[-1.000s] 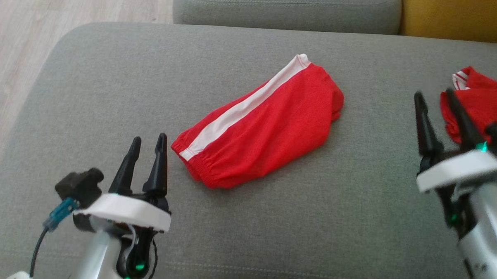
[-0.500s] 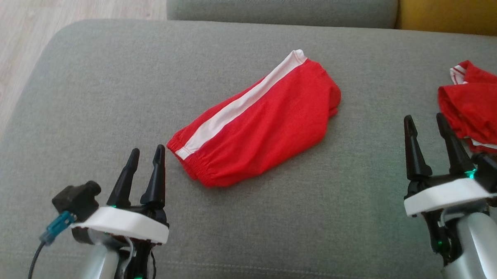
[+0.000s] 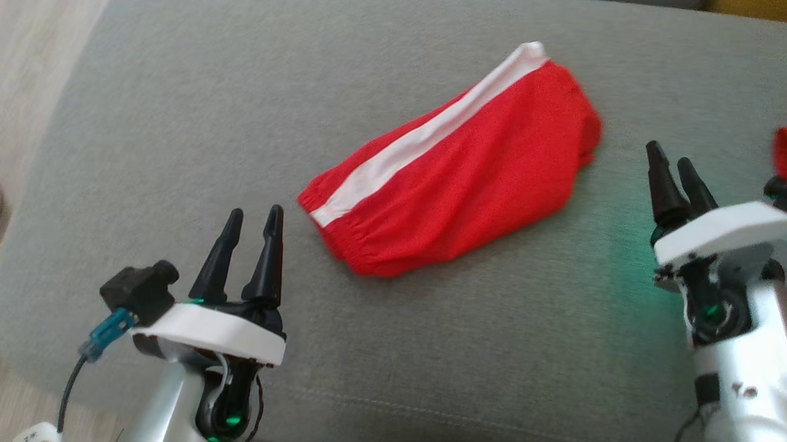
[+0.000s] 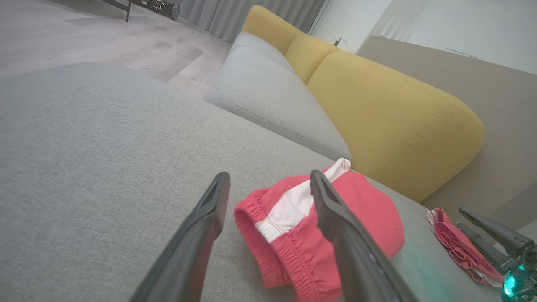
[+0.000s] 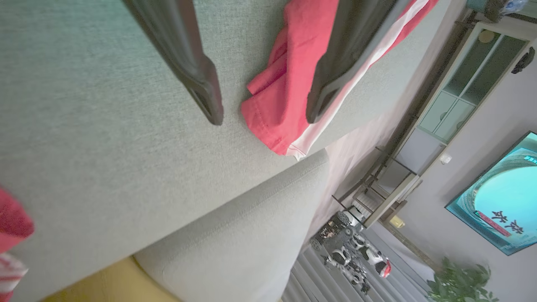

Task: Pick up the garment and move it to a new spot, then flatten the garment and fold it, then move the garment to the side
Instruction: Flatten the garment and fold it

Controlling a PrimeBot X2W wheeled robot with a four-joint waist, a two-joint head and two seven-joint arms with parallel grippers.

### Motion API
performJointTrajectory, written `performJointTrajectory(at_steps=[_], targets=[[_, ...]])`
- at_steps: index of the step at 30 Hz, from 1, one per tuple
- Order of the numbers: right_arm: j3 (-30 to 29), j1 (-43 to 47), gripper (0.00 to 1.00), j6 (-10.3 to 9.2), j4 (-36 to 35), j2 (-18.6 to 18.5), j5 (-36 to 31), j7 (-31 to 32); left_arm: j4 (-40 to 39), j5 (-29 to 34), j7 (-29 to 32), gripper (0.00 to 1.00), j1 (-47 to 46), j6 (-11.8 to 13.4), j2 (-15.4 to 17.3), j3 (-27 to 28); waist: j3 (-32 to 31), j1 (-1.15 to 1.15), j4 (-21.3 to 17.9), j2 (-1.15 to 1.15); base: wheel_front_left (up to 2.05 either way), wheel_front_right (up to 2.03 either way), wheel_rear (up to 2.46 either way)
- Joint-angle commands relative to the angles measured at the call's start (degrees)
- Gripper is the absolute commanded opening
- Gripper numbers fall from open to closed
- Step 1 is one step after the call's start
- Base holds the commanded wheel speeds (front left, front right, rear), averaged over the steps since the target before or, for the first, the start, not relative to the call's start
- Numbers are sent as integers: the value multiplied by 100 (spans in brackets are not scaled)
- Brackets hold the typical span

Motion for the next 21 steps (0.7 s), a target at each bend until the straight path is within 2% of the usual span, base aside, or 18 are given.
performJointTrajectory(at_steps=[1,7,15,21], targets=[[7,-260,100,37,-35,91,138,132,-146,-41,-69,100,-245,-34,24,129,160,0,208,0,0,0,0],[-458,-766,100,37,808,287,558,706,-106,-93,-69,100,-304,-35,24,43,253,0,468,0,0,0,0],[-938,-1330,100,37,1776,390,561,837,-129,-146,-69,100,-365,-35,24,-96,362,0,685,0,0,0,0],[-986,-1662,100,37,2199,411,521,986,-159,-192,-69,100,-394,-35,24,-165,443,0,791,0,0,0,0]])
